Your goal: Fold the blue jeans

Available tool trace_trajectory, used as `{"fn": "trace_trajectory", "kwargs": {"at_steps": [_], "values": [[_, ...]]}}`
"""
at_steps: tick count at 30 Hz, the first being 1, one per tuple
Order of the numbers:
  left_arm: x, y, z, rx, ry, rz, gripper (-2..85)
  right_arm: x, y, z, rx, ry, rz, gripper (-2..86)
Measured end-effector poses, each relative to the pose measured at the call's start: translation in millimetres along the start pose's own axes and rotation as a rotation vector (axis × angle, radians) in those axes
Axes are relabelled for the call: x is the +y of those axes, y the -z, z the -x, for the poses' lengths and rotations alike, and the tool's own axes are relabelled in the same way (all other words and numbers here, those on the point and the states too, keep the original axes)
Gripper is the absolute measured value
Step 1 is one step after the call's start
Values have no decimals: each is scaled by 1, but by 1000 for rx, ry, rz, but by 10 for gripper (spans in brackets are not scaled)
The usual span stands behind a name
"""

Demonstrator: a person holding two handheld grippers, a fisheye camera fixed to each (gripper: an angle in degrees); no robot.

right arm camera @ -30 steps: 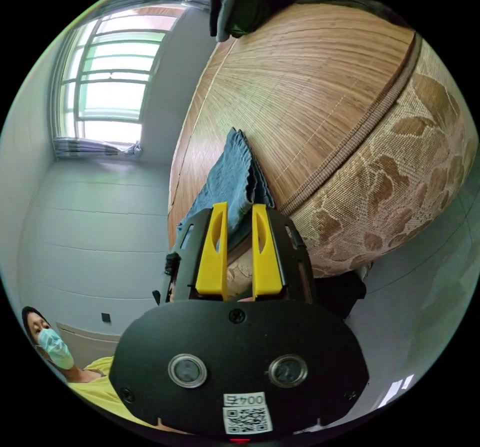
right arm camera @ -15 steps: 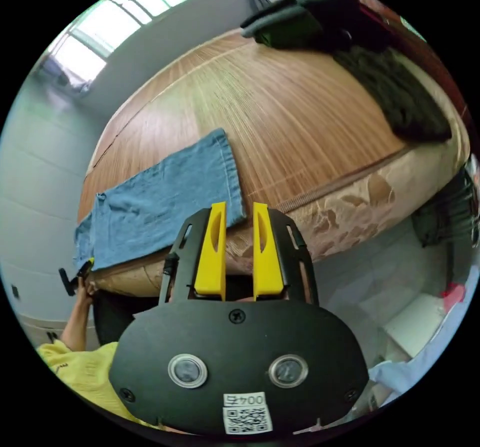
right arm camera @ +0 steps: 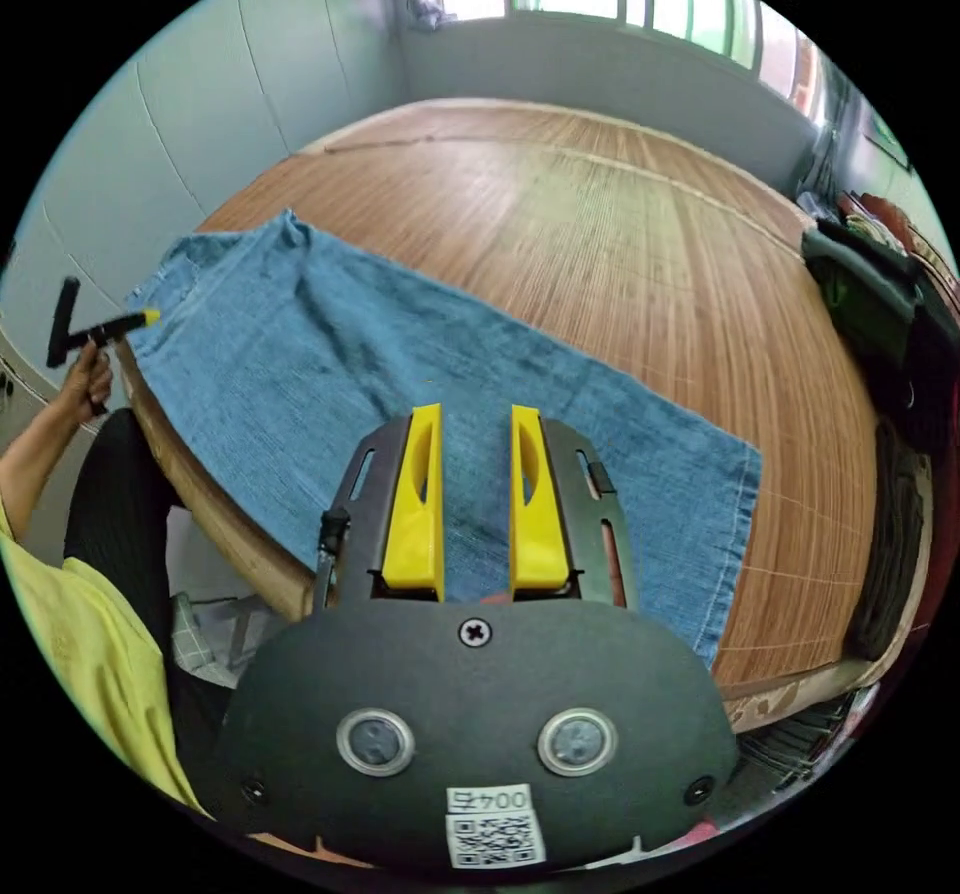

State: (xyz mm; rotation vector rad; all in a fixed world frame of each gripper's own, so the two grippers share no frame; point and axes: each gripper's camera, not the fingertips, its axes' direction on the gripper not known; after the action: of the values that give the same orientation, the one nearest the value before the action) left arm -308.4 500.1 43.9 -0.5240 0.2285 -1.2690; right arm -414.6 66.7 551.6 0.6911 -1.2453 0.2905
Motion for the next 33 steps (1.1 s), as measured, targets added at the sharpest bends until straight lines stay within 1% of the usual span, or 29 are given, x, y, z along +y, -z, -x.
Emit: {"fn": "trace_trajectory", "kwargs": {"at_steps": [2, 6, 8, 12, 14, 16, 18, 20, 21, 24, 25, 26, 28, 29, 30, 32, 33], "values": [[-24, -13, -33, 30, -94, 5, 9, 12, -10, 9, 24, 20, -53, 95], [-62, -55, -94, 88, -243, 48, 16, 16, -16, 13, 1, 4, -57, 91], [-80, -92, -135, 46, -360, 109, 22, 19, -20, 15, -7, 1, -62, 91], [-101, -144, -181, -31, -475, 185, 33, 24, -26, 19, -6, 1, -72, 92], [-111, -170, -198, -118, -519, 229, 42, 27, -29, 17, -25, -12, -78, 95], [-113, -174, -198, -102, -520, 194, 52, 29, -32, 15, -29, -27, -80, 99], [-114, -175, -190, -41, -460, 171, 66, 30, -34, 16, -25, -24, -81, 101], [-113, -170, -181, 69, -410, 177, 96, 32, -38, 19, -12, -16, -80, 101], [-114, -167, -180, 64, -409, 177, 103, 32, -38, 19, -12, -16, -81, 101], [-111, -162, -176, -97, -448, 131, 118, 34, -42, 17, -20, -20, -80, 101], [-108, -167, -168, -101, -475, 125, 115, 35, -43, 16, -22, -21, -80, 101], [-110, -164, -158, -51, -442, 114, 114, 36, -44, 16, -22, -21, -80, 101], [-119, -160, -147, 8, -391, 148, 117, 37, -46, 15, -21, -19, -81, 101], [-123, -153, -141, 12, -365, 131, 122, 38, -47, 15, -20, -19, -81, 101], [-123, -148, -138, 11, -357, 105, 123, 38, -48, 15, -19, -19, -81, 101], [-125, -130, -123, -72, -324, -7, 125, 40, -50, 13, -20, -20, -80, 101], [-126, -129, -119, -99, -313, -19, 125, 40, -51, 12, -20, -20, -80, 101]]}}
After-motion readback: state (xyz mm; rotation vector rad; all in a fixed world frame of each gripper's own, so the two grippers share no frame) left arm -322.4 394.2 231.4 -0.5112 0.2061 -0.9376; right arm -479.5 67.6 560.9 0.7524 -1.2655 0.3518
